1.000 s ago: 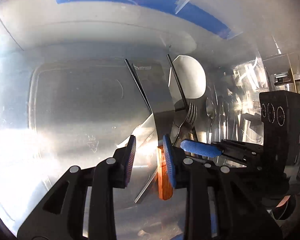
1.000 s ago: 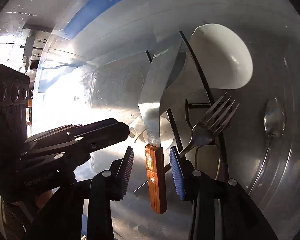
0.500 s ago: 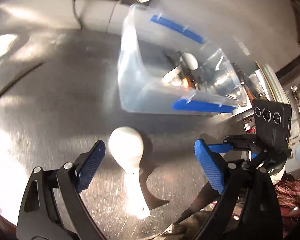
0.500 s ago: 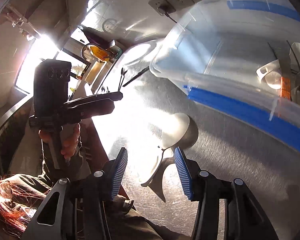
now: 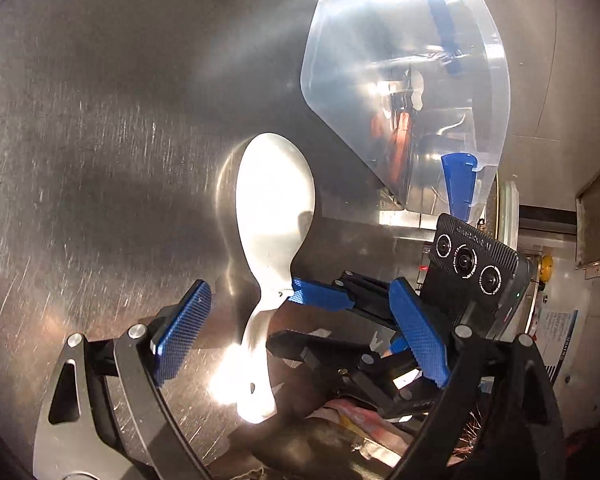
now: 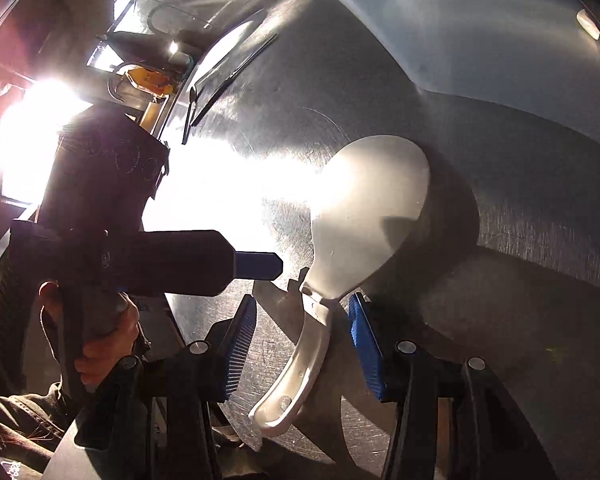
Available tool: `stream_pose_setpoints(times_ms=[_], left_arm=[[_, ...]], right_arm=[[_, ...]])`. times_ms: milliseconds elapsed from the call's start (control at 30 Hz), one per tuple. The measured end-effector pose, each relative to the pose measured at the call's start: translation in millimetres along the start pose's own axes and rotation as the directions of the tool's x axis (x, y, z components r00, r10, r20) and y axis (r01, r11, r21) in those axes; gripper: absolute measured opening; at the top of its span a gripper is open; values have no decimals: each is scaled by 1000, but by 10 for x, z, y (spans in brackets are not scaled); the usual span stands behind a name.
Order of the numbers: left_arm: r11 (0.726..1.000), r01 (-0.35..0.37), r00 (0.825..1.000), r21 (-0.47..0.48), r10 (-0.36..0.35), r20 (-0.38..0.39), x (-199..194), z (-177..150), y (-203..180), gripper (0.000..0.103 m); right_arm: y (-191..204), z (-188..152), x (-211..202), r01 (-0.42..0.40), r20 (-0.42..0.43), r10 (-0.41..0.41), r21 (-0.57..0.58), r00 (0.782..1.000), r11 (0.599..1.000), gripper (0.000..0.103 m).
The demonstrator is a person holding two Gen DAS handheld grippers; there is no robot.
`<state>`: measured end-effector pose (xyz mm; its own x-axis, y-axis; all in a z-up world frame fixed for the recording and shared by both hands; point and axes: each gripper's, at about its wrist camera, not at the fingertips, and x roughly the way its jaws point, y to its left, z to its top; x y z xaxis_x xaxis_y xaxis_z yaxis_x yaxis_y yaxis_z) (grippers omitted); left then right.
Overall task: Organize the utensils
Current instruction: 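Grasp the white plastic spoon handle with the right gripper, then grip the spoon with the left gripper while the right gripper lifts it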
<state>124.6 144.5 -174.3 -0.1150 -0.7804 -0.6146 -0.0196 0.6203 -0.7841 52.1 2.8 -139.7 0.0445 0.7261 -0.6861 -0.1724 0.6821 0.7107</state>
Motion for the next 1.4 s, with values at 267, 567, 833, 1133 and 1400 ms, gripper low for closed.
stream_pose_setpoints(times_ms=[267, 567, 833, 1133, 1400], left_arm=[[999, 53, 997, -13, -54, -50, 115, 55, 17, 87], [998, 54, 997, -12, -55, -60, 2, 59, 61, 86], [992, 121, 990, -20, -123, -75, 146, -24, -135, 84], [969, 232, 971, 91, -236, 32, -38, -97, -762, 16], [922, 266, 954, 280, -293, 59, -251, 9, -1788, 13]], right_arm=[[-47, -11, 47, 4, -1, -4, 33, 1000, 999, 11], [-50, -131, -123, -148, -8, 150, 88, 989, 985, 5], [118, -220, -364, -287, 0, 287, 49, 958, 957, 5], [375, -374, -864, -422, 26, 422, -4, 906, 907, 6], [556, -170, -1781, -413, 152, 435, -157, 887, 897, 6]])
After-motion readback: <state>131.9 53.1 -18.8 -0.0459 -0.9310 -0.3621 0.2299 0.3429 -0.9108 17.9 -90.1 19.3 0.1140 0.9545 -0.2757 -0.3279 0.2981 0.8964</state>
